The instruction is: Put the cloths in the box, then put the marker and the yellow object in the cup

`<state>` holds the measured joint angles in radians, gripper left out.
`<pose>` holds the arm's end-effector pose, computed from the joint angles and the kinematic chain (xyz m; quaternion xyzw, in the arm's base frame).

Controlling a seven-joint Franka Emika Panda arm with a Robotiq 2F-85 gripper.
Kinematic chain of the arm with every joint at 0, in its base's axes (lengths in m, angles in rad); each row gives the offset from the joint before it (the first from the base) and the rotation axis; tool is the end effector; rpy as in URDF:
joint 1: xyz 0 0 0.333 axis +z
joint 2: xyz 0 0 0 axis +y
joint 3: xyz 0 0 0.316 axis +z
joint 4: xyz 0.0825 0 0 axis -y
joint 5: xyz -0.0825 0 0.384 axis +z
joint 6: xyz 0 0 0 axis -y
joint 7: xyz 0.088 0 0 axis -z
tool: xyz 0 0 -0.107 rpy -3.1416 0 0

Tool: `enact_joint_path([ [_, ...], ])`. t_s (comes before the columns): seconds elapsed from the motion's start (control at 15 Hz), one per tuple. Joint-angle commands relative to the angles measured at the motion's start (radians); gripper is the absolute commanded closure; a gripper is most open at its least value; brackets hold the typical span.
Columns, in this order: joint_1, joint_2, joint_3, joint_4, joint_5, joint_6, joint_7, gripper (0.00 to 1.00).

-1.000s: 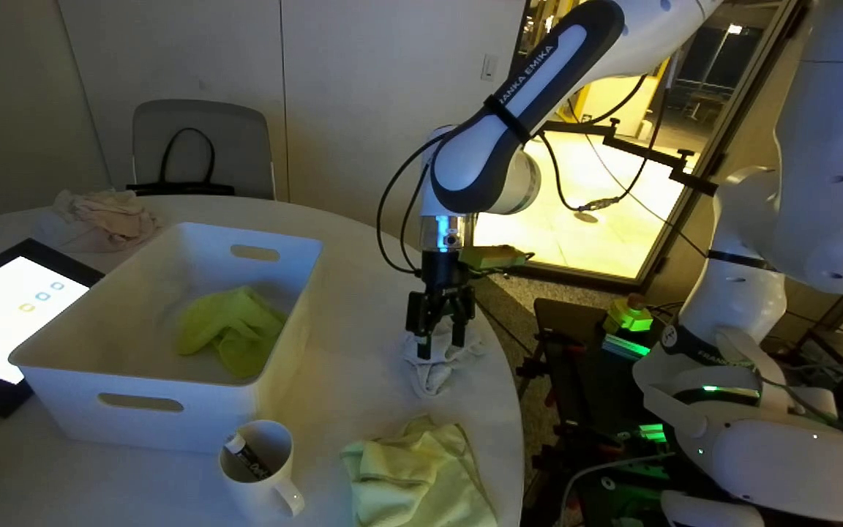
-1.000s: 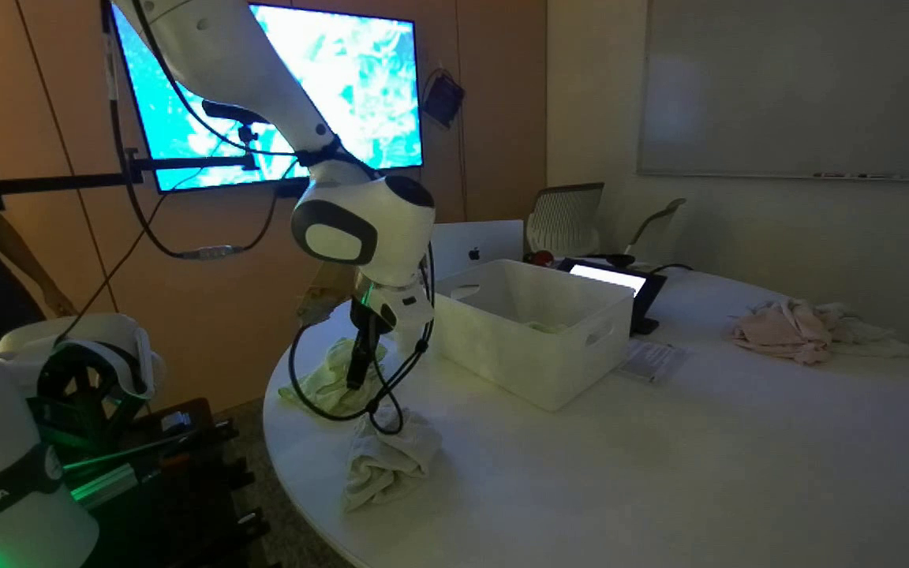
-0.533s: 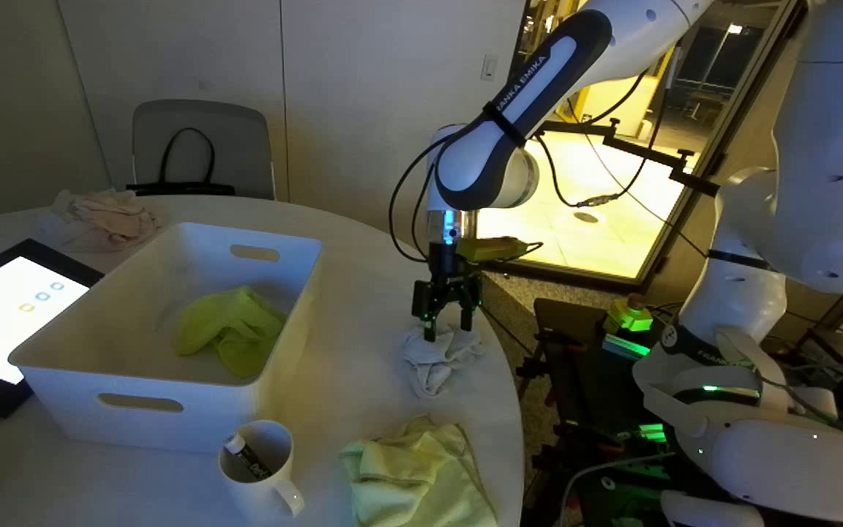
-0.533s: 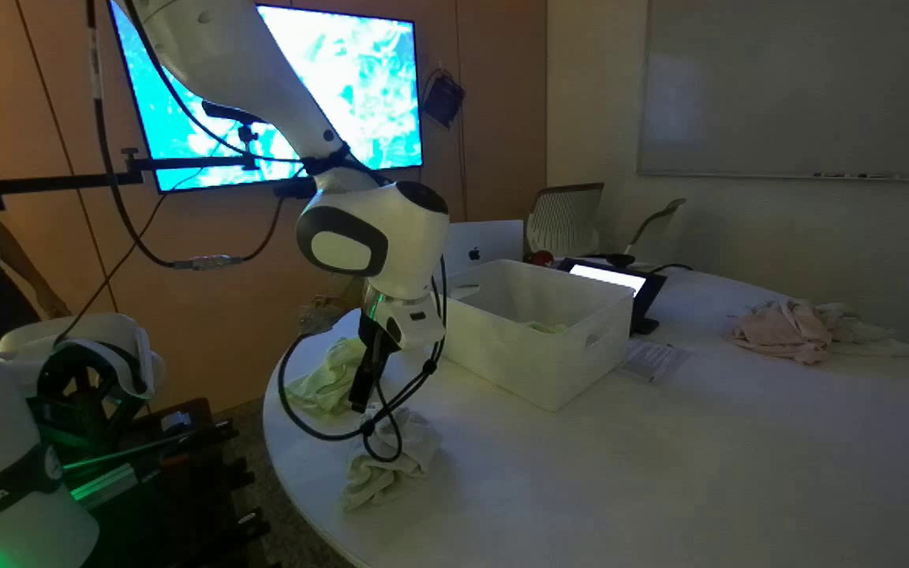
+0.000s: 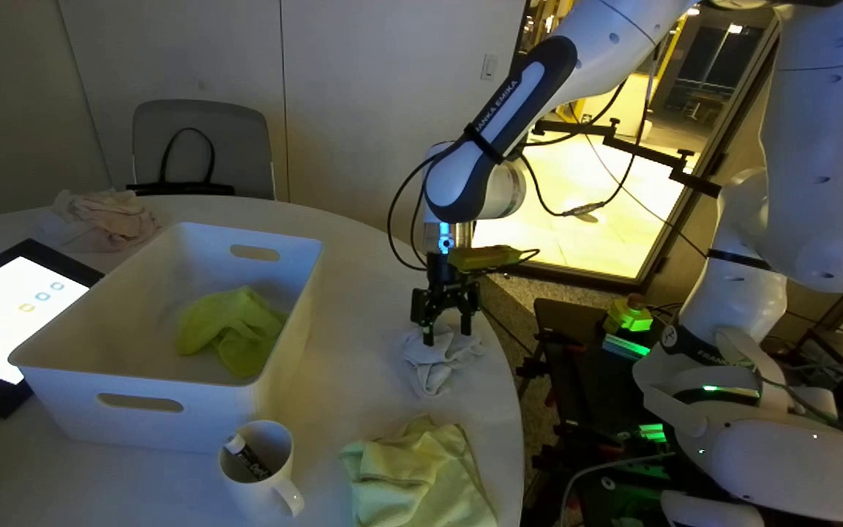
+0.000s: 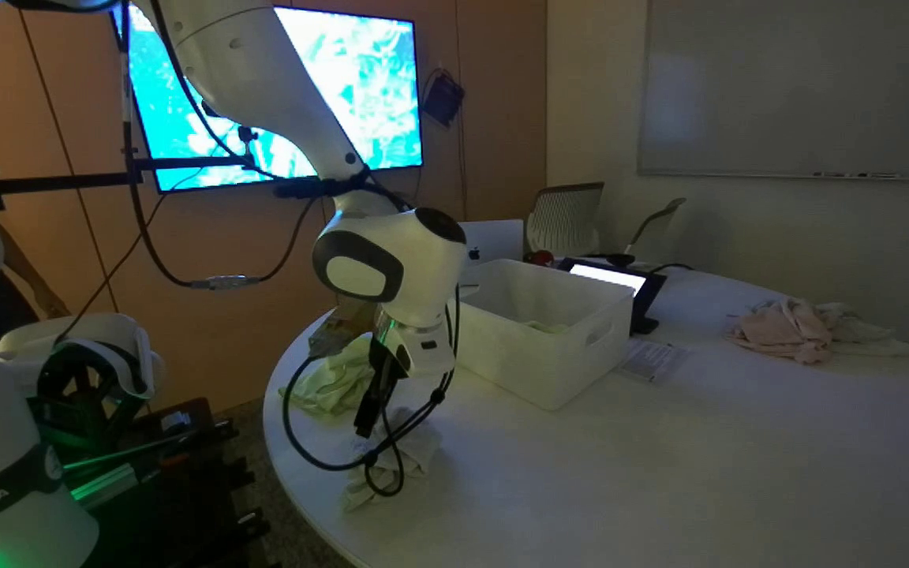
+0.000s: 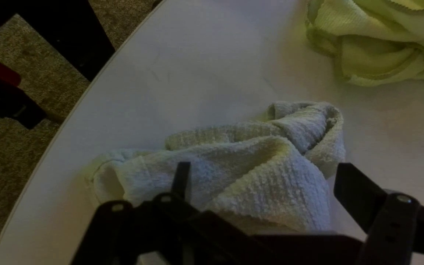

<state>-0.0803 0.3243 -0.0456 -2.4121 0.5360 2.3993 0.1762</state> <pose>0.4514 -0.0548 0.1563 -0.9076 0.3631 0.1635 0.1326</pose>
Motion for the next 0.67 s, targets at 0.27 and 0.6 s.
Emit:
enact_joint_path([
  [0.27, -0.031, 0.066, 0.006, 0.080, 0.011, 0.018, 0.002, 0.00],
  [0.6, -0.036, 0.079, 0.012, 0.112, 0.014, 0.028, -0.003, 0.00],
])
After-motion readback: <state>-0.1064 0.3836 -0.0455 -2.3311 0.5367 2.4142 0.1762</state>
